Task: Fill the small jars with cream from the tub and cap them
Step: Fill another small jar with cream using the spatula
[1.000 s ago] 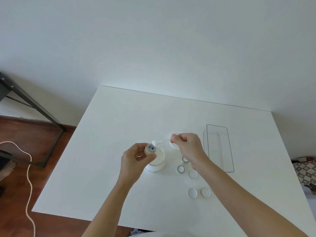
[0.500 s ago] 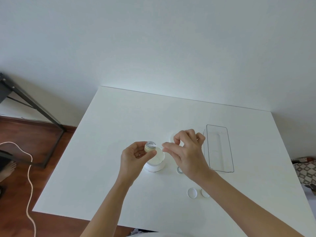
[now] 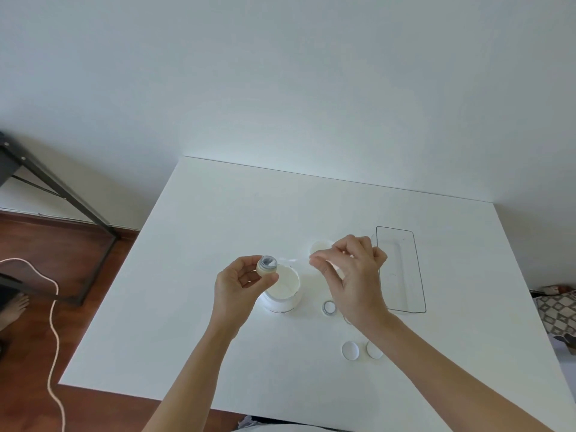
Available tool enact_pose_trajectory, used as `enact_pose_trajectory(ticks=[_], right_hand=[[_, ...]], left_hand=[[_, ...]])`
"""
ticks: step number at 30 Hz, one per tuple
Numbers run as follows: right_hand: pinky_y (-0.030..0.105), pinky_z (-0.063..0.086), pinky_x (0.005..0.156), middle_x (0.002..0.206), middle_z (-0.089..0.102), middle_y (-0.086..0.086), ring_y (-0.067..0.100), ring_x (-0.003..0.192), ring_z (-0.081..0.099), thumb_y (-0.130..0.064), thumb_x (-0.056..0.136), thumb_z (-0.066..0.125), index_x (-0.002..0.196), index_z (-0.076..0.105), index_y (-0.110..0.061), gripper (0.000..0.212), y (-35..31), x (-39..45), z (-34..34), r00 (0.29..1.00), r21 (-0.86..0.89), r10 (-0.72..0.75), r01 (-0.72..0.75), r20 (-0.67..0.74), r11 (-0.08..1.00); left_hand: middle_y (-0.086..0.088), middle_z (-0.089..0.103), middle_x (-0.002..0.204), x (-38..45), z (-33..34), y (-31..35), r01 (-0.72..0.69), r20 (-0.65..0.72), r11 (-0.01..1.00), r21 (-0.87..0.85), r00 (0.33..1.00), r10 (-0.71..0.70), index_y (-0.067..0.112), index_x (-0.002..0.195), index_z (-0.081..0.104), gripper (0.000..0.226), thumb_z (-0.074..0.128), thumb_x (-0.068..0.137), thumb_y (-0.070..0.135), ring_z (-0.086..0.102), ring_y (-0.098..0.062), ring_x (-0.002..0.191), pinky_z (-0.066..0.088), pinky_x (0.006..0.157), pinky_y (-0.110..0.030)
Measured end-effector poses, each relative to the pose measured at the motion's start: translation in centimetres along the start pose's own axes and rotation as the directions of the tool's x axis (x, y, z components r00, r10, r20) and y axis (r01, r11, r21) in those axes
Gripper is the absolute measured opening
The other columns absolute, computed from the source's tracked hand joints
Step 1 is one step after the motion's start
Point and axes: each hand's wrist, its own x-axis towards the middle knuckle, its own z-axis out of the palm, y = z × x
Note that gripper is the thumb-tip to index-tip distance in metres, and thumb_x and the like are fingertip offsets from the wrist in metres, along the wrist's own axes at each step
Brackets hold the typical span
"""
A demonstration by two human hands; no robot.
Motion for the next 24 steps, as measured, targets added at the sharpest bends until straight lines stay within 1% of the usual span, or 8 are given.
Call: enact_pose_trajectory(ticks=[3,5,7,10,13,17,21,24], right_hand=[[0.029,0.014,0.071,0.077,0.048,-0.013,0.016,0.081,0.048,-0.030,0.085,0.069,0.077,0.072,-0.031,0.009,0.5,0.2,1.1,0.977,-0.007,0.195,-0.195,0.088,0.981],[0.029,0.011,0.070,0.081,0.050,-0.011,0.018,0.087,0.047,-0.032,0.086,0.069,0.080,0.074,-0.031,0.008,0.8,0.3,2.2,0.953,-0.115,0.233,-0.214,0.195,0.970],[0.030,0.010,0.073,0.086,0.053,-0.007,0.020,0.092,0.045,-0.035,0.088,0.065,0.082,0.075,-0.033,0.012,0.6,0.3,3.4,0.932,-0.211,0.219,-0.161,0.290,0.964],[0.032,0.011,0.077,0.092,0.054,-0.003,0.024,0.098,0.044,-0.039,0.090,0.060,0.087,0.076,-0.031,0.018,0.2,0.4,5.5,0.905,-0.292,0.142,-0.020,0.402,0.956],[0.036,0.017,0.083,0.097,0.052,0.000,0.027,0.101,0.042,-0.036,0.092,0.056,0.092,0.074,-0.028,0.020,0.0,0.6,7.3,0.867,-0.320,0.083,0.091,0.491,0.943],[0.038,0.018,0.085,0.099,0.051,0.002,0.027,0.101,0.040,-0.035,0.094,0.053,0.089,0.073,-0.023,0.024,0.3,0.5,8.8,0.827,-0.324,0.041,0.174,0.561,0.930],[0.038,0.018,0.082,0.100,0.053,0.002,0.027,0.101,0.039,-0.036,0.096,0.050,0.090,0.070,-0.020,0.026,0.6,0.3,9.2,0.802,-0.315,0.058,0.166,0.594,0.935],[0.035,0.016,0.075,0.100,0.055,0.002,0.027,0.099,0.041,-0.037,0.096,0.050,0.094,0.070,-0.022,0.025,0.8,0.3,8.7,0.793,-0.319,0.134,0.080,0.594,0.944]], left_hand=[[0.005,0.080,0.097,-0.1,-0.8,-0.2,0.001,-0.026,1.000,0.012,1.000,0.000,0.017,0.104,0.072,0.032,0.084,0.078,0.003,0.076,-0.008,0.086,0.054,0.072,-0.013],[0.006,0.079,0.099,-0.2,-1.3,-0.4,0.007,-0.041,1.000,0.007,0.999,-0.006,0.017,0.105,0.071,0.032,0.083,0.079,0.003,0.075,-0.008,0.086,0.054,0.072,-0.013],[0.006,0.079,0.101,-0.3,-1.9,-0.6,0.010,-0.046,1.000,-0.001,0.999,-0.010,0.018,0.106,0.071,0.031,0.081,0.080,0.003,0.075,-0.007,0.086,0.055,0.072,-0.013],[0.008,0.078,0.102,-0.6,-2.5,-0.9,0.015,-0.037,1.000,-0.017,0.999,-0.016,0.019,0.107,0.070,0.031,0.079,0.083,0.003,0.074,-0.007,0.088,0.055,0.074,-0.013],[0.009,0.078,0.103,-0.9,-3.0,-1.1,0.011,-0.019,1.000,-0.028,1.000,-0.011,0.020,0.110,0.070,0.032,0.077,0.085,0.002,0.074,-0.009,0.092,0.055,0.077,-0.014],[0.006,0.078,0.107,-1.1,-3.5,-1.5,0.008,0.013,1.000,-0.029,1.000,-0.008,0.020,0.117,0.067,0.033,0.073,0.089,0.003,0.074,-0.013,0.100,0.055,0.084,-0.020],[0.005,0.077,0.111,-1.1,-3.5,-1.8,0.009,0.036,0.999,-0.034,0.999,-0.008,0.020,0.121,0.066,0.036,0.070,0.091,0.001,0.074,-0.014,0.103,0.055,0.086,-0.019],[0.004,0.075,0.114,-1.0,-3.3,-1.8,0.013,0.055,0.999,-0.046,0.998,-0.011,0.019,0.123,0.064,0.038,0.069,0.092,-0.001,0.073,-0.017,0.106,0.051,0.094,-0.027]])
